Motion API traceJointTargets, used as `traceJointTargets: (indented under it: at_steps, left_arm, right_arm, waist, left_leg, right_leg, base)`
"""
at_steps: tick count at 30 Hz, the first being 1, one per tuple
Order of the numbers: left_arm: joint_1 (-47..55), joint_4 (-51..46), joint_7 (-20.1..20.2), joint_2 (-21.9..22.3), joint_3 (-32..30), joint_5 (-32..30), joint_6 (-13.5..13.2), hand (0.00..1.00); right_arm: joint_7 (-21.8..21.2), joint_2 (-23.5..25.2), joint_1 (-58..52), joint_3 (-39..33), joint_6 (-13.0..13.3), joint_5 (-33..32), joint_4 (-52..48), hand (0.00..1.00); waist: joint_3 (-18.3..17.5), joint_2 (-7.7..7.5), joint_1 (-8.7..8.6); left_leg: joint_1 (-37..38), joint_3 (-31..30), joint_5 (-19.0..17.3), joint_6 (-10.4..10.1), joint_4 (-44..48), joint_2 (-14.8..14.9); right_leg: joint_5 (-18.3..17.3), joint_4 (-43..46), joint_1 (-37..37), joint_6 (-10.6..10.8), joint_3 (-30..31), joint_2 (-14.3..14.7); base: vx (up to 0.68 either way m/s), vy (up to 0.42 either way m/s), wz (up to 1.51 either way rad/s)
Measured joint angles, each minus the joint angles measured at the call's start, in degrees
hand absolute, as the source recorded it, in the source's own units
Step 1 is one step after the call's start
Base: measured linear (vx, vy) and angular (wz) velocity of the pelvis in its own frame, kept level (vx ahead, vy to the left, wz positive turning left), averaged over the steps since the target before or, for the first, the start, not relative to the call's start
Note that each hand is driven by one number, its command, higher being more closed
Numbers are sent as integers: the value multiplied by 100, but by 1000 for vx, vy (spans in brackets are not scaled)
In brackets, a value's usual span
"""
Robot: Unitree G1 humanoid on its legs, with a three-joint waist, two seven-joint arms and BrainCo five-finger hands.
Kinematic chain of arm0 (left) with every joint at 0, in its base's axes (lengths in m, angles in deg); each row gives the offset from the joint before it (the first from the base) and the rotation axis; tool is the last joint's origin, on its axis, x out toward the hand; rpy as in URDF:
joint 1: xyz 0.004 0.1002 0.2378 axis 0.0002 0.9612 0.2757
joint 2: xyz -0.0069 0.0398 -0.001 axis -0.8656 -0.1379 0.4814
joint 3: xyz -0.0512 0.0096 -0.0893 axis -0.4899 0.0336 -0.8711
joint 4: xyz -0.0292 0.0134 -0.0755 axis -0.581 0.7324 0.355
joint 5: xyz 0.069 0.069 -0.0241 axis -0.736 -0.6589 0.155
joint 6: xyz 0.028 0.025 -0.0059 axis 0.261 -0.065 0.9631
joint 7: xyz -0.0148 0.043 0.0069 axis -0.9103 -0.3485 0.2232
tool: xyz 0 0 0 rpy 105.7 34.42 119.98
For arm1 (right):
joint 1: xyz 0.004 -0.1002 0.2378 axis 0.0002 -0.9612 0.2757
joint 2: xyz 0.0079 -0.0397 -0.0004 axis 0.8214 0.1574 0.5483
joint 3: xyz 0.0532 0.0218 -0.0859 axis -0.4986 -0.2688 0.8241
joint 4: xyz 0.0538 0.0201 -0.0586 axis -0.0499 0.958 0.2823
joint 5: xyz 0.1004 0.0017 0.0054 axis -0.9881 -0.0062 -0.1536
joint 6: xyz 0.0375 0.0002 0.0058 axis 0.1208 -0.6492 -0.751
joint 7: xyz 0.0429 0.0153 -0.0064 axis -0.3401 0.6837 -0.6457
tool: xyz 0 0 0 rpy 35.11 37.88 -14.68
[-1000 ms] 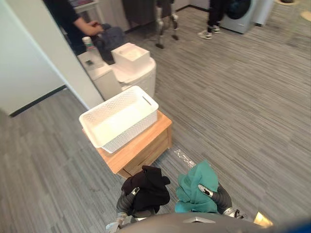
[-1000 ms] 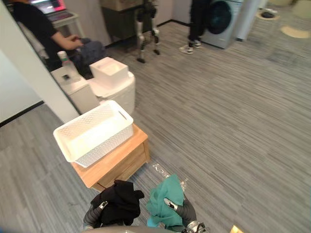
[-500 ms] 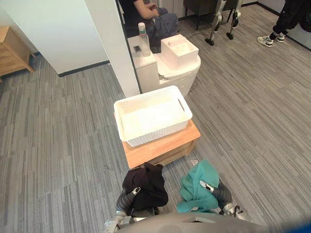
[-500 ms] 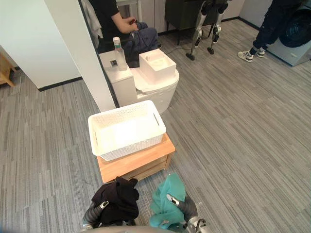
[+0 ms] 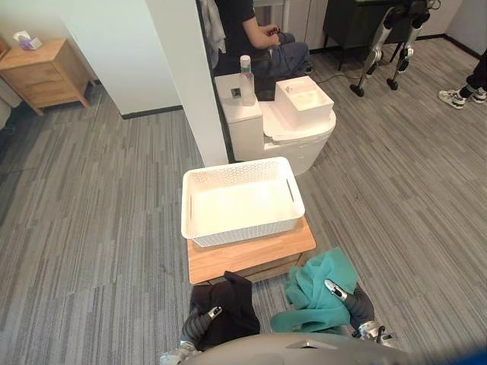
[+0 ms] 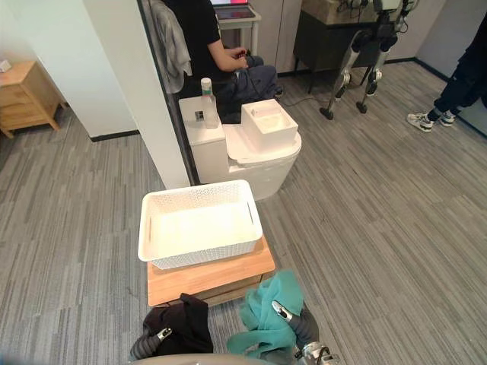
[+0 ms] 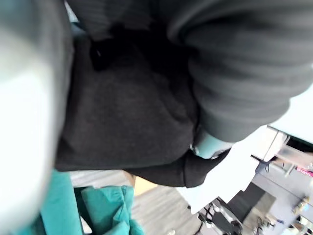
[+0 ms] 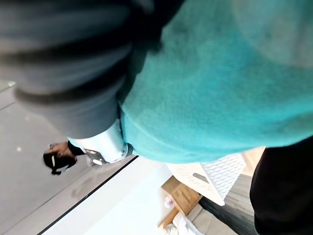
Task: Tidy the bed and pick cloth on bed and put in laundry
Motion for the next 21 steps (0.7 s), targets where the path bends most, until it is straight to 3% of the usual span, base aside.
traceJointTargets:
  at_steps: [7,8,12,13,14,16,19,21]
  left_arm:
    - [40,-119,-1,-41,44,-1,-15,100]
    - [38,-113,-9,-71,62,-8,-25,100]
    - [32,-226,-23,-91,110,-25,-60,100]
    - [34,-230,-24,-46,115,-28,-84,100]
    - [65,-269,-25,61,220,-30,-98,100]
    - [99,-271,-30,126,431,-74,-98,100]
    - [20,-297,-109,69,509,-113,-79,100]
    - [29,-352,-162,-13,536,-118,-10,100]
  right_arm:
    - [-28,42,-103,240,-138,58,-120,100]
    - [-86,41,-83,173,-163,72,-114,100]
    - [-111,0,-125,78,-169,72,-116,100]
    - [-144,-15,-113,78,-166,72,-119,100]
    - [-218,-152,-73,50,-166,74,-104,100]
    - [-245,-260,62,37,-165,89,-65,100]
    - [-159,-164,139,57,-116,320,-74,100]
    - [51,-54,129,59,-28,455,-444,100]
  waist:
    - [-186,-175,49]
    - [-179,-191,46]
    - [-67,-182,81]
    - [-91,-117,158]
    - [-112,117,260]
    - [-135,347,198]
    - [-99,277,199]
    - [-125,112,200]
  left_leg:
    - [-33,117,133,-31,63,212]
    - [-138,228,105,14,263,225]
    - [-713,351,-121,238,1634,244]
    - [-737,280,-227,222,1686,173]
    - [-709,86,-406,304,1454,-33]
    - [-509,-38,-445,333,757,-158]
    - [-312,35,-246,326,427,-288]
    - [-176,-6,-244,328,330,-318]
  right_leg:
    - [-78,-246,286,-119,-247,238]
    - [-222,-262,274,-95,-225,226]
    - [-214,-464,431,-152,168,206]
    - [-200,-479,432,-154,227,200]
    - [-172,-501,386,-102,369,227]
    - [-121,-506,237,-39,422,283]
    - [43,-533,310,-92,509,232]
    - [25,-622,480,-119,501,225]
  base:
    - [37,-82,20]
    - [-37,-46,4]
    - [-41,-57,17]
    - [-36,11,-41]
    - [5,115,-46]
    - [66,119,-27]
    - [122,60,-8]
    - [98,26,11]
